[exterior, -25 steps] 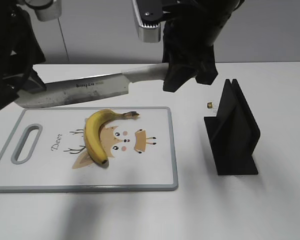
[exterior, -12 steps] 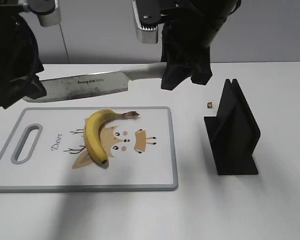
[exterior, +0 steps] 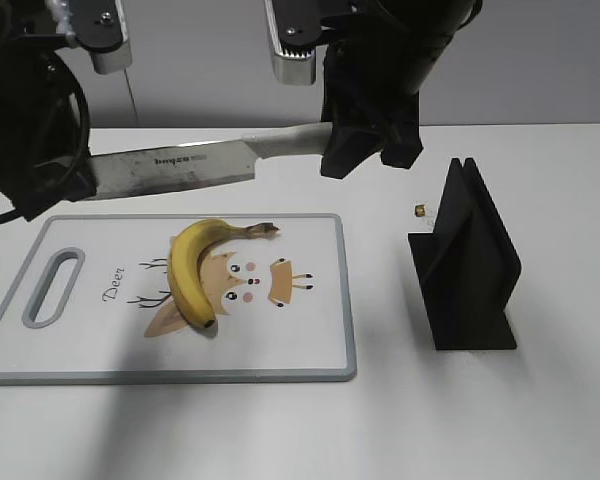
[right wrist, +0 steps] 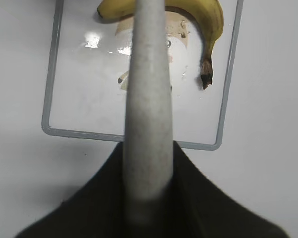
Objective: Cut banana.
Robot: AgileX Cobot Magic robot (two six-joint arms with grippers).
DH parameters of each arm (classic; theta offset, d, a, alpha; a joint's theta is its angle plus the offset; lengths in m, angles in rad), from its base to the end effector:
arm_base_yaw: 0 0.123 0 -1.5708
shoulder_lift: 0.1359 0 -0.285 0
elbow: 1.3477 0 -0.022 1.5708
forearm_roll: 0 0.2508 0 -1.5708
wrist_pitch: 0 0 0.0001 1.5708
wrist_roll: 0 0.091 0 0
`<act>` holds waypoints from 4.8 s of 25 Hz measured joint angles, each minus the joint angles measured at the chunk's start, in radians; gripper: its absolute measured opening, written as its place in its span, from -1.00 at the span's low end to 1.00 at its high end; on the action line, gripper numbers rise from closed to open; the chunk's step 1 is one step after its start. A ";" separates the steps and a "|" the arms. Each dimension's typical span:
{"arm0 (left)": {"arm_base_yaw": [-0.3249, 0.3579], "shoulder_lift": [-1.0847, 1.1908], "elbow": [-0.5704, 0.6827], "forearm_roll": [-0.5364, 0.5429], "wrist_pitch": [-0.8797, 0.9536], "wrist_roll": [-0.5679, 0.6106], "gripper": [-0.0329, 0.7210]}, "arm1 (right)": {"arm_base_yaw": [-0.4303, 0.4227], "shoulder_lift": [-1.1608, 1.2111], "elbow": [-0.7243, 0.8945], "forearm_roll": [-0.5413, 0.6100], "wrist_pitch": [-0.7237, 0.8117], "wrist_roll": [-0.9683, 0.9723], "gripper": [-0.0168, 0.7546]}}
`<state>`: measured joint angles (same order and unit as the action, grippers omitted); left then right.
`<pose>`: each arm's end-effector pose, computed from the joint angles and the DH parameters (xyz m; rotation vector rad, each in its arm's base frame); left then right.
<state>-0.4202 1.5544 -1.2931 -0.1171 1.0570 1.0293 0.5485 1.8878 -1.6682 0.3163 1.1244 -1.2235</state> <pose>0.2839 -0.1370 0.2989 1.8039 2.1214 -0.0055 0.3321 0.2328 0.2854 -2.0371 1.8261 0.2558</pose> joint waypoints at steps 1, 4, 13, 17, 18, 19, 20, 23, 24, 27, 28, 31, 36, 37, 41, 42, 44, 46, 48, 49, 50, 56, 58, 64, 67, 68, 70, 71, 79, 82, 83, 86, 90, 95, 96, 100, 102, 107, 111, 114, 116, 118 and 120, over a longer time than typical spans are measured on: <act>0.006 0.003 0.000 -0.001 -0.002 0.000 0.03 | 0.000 0.000 0.000 0.000 -0.002 0.000 -0.54; 0.017 0.003 0.000 -0.014 -0.005 0.000 -0.56 | -0.001 0.002 -0.002 0.002 -0.019 0.004 -0.54; 0.019 0.036 0.000 -0.004 0.015 0.026 -0.91 | -0.005 0.065 -0.005 0.033 -0.035 -0.001 -0.54; 0.022 0.093 0.000 -0.012 0.010 0.027 -0.92 | -0.007 0.110 -0.005 0.025 -0.035 0.012 -0.54; 0.024 0.112 0.000 -0.018 0.006 0.027 -0.92 | -0.007 0.122 -0.005 0.022 -0.034 0.013 -0.54; 0.024 0.131 0.000 -0.024 0.002 0.027 -0.92 | -0.009 0.133 -0.005 0.019 -0.032 0.015 -0.54; 0.025 0.147 0.000 -0.027 -0.002 0.028 -0.92 | -0.010 0.144 -0.005 0.018 -0.031 0.016 -0.54; 0.025 0.194 0.007 -0.033 -0.019 0.029 -0.92 | -0.010 0.180 -0.005 0.014 -0.029 0.033 -0.54; 0.026 0.201 0.018 -0.038 -0.032 0.029 -0.92 | -0.010 0.191 -0.005 0.011 -0.027 0.041 -0.54; 0.027 0.209 0.081 -0.051 -0.100 0.020 -0.92 | -0.003 0.220 -0.005 -0.008 -0.022 0.058 -0.54; 0.027 0.209 0.110 -0.054 -0.126 0.017 -0.92 | 0.003 0.229 -0.005 -0.010 -0.020 0.060 -0.54; 0.027 0.209 0.180 -0.060 -0.196 0.013 -0.92 | 0.018 0.251 -0.004 -0.018 -0.019 0.071 -0.54; 0.027 0.210 0.208 -0.056 -0.238 0.005 -0.92 | 0.035 0.262 0.035 -0.040 -0.067 0.101 -0.54; 0.027 0.210 0.209 -0.056 -0.238 0.004 -0.92 | 0.036 0.262 0.046 -0.042 -0.078 0.105 -0.54; 0.022 0.212 0.209 -0.056 -0.238 0.004 -0.92 | 0.036 0.262 0.081 -0.045 -0.103 0.112 -0.54; 0.022 0.212 0.209 -0.056 -0.238 0.004 -0.92 | 0.036 0.262 0.088 -0.045 -0.108 0.113 -0.54; 0.022 0.212 0.211 -0.055 -0.239 0.001 -0.92 | 0.036 0.262 0.094 -0.045 -0.121 0.113 -0.54; 0.022 0.212 0.210 -0.055 -0.240 -0.001 -0.92 | 0.037 0.262 0.096 -0.045 -0.126 0.113 -0.54; 0.022 0.215 0.210 -0.059 -0.240 -0.003 -0.92 | 0.037 0.262 0.096 -0.046 -0.127 0.113 -0.54; 0.022 0.218 0.210 -0.062 -0.241 -0.003 -0.92 | 0.037 0.262 0.096 -0.047 -0.127 0.113 -0.54; 0.022 0.222 0.210 -0.063 -0.244 -0.003 -0.92 | 0.037 0.262 0.098 -0.050 -0.131 0.113 -0.54; 0.022 0.235 0.210 -0.068 -0.261 -0.003 -0.92 | 0.037 0.262 0.099 -0.060 -0.141 0.113 -0.54; 0.022 0.250 0.210 -0.075 -0.266 -0.003 -0.92 | 0.037 0.263 0.099 -0.065 -0.144 0.113 -0.54; 0.022 0.263 0.210 -0.084 -0.274 -0.003 -0.92 | 0.037 0.268 0.100 -0.073 -0.156 0.114 -0.54; 0.022 0.263 0.238 -0.089 -0.308 -0.003 -0.92 | 0.037 0.282 0.100 -0.074 -0.157 0.114 -0.53; 0.022 0.263 0.252 -0.091 -0.336 -0.003 -0.92 | 0.037 0.290 0.099 -0.074 -0.158 0.113 -0.53; 0.022 0.279 0.301 -0.097 -0.411 -0.003 -0.92 | 0.039 0.318 0.099 -0.074 -0.176 0.110 -0.53; 0.022 0.285 0.325 -0.099 -0.449 -0.003 -0.92 | 0.040 0.337 0.099 -0.076 -0.185 0.109 -0.53; 0.021 0.277 0.359 -0.107 -0.508 -0.003 -0.91 | 0.039 0.373 0.090 -0.075 -0.179 0.108 -0.50; 0.021 0.272 0.358 -0.108 -0.506 -0.002 -0.91 | 0.039 0.371 0.089 -0.076 -0.179 0.108 -0.50; 0.021 0.272 0.357 -0.108 -0.503 -0.002 -0.91 | 0.039 0.369 0.089 -0.077 -0.179 0.108 -0.50; 0.021 0.270 0.345 -0.108 -0.481 -0.003 -0.91 | 0.039 0.358 0.090 -0.078 -0.180 0.109 -0.50; 0.019 0.254 0.337 -0.106 -0.433 -0.004 -0.91 | 0.040 0.339 0.100 -0.070 -0.173 0.109 -0.50; 0.019 0.167 0.337 -0.096 -0.399 -0.008 -0.91 | 0.042 0.277 0.102 -0.066 -0.158 0.109 -0.50; 0.019 0.153 0.337 -0.091 -0.395 -0.008 -0.91 | 0.042 0.267 0.102 -0.066 -0.157 0.109 -0.50; 0.019 0.106 0.337 -0.078 -0.384 -0.011 -0.91 | 0.042 0.236 0.102 -0.066 -0.153 0.109 -0.50; 0.018 0.092 0.337 -0.076 -0.378 -0.011 -0.91 | 0.042 0.225 0.102 -0.066 -0.148 0.109 -0.50; 0.018 0.077 0.337 -0.075 -0.369 -0.011 -0.91 | 0.043 0.213 0.102 -0.066 -0.141 0.109 -0.51; 0.018 0.076 0.337 -0.072 -0.363 -0.014 -0.88 | 0.043 0.210 0.102 -0.063 -0.139 0.086 -0.51; 0.018 0.075 0.337 -0.075 -0.369 -0.030 -0.66 | 0.043 0.208 0.102 -0.055 -0.130 0.071 -0.53; 0.018 0.066 0.337 -0.085 -0.377 -0.038 -0.37 | 0.043 0.208 0.102 -0.039 -0.127 0.069 -0.54; 0.018 0.055 0.337 -0.091 -0.378 -0.042 0.04 | 0.043 0.208 0.102 -0.037 -0.128 0.069 -0.54; 0.018 0.037 0.336 -0.091 -0.378 -0.043 0.40 | 0.043 0.208 0.103 -0.037 -0.127 0.068 -0.54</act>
<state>-0.4025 1.5918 -0.9569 -0.2081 0.6790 0.9863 0.5911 2.0957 -1.5654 0.2794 0.9976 -1.1554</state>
